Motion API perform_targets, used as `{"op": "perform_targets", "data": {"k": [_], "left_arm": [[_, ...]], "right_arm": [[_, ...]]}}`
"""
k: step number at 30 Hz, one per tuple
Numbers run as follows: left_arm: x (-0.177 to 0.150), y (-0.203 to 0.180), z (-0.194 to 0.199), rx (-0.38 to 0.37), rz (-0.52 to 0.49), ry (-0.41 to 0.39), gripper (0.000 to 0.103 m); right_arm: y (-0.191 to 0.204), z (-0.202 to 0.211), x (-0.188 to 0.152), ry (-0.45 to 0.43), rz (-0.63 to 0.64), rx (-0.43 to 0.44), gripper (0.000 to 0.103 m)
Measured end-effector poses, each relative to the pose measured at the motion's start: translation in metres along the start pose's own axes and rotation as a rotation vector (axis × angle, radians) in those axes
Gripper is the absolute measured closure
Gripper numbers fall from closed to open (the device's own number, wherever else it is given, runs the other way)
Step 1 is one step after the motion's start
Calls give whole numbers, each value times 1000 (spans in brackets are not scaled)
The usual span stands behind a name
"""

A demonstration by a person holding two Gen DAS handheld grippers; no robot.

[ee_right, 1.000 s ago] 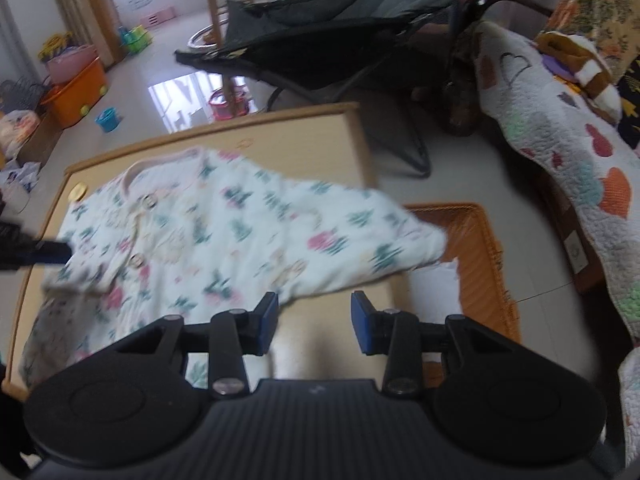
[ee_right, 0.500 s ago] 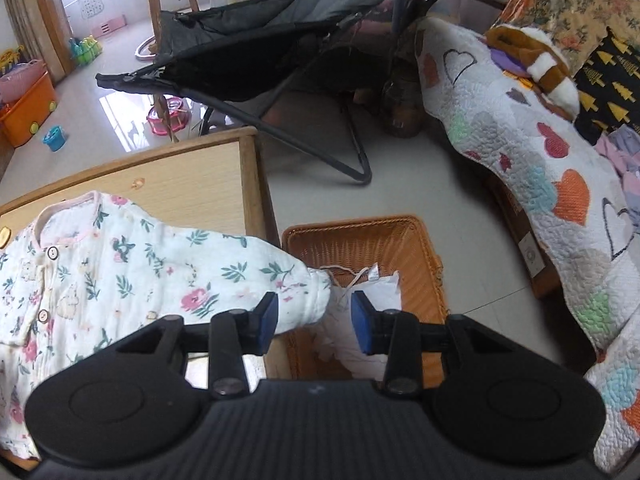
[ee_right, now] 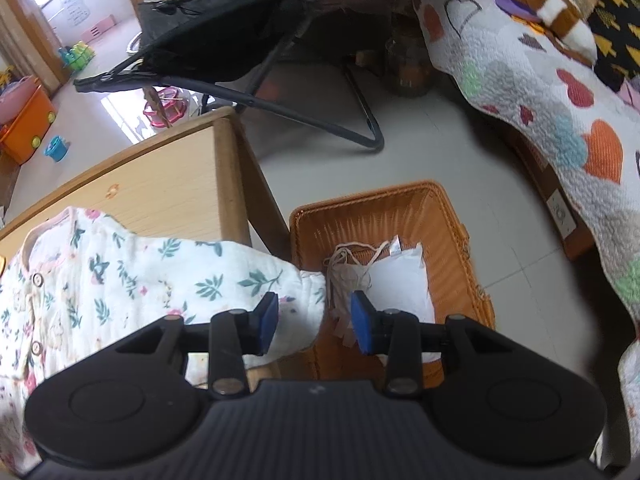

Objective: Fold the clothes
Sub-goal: 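Grasp the other sleeve cuff with the right tool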

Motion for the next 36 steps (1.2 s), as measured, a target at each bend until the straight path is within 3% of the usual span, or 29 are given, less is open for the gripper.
{"op": "perform_targets", "data": {"k": [11,13,16,27,36], "left_arm": [[0,-5,1,3,-52,12,79],[-1,-7,2,8,-71,12,79],[-1,-10,2,6,-86,13,79],[-1,-6,6,8,-67,1,79],[-2,2,11,1,-48,-10,79]], "right_arm": [[-11,-10,-7,40,-85,95,69],[-10,-10,-8,42,-81,107,84],[-8,-9,-9,51,-70,130,97],[12,14,-4,-5,12,155,99],[54,41,5,-63,109,202,99]]}}
Point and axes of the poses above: each gripper's, at about its wrist camera, not at the fingertips, and z roughly against the way its jaws point, y to its left, x to its top, the point moved 2 cm from there along -z, roughly the way its jaws point
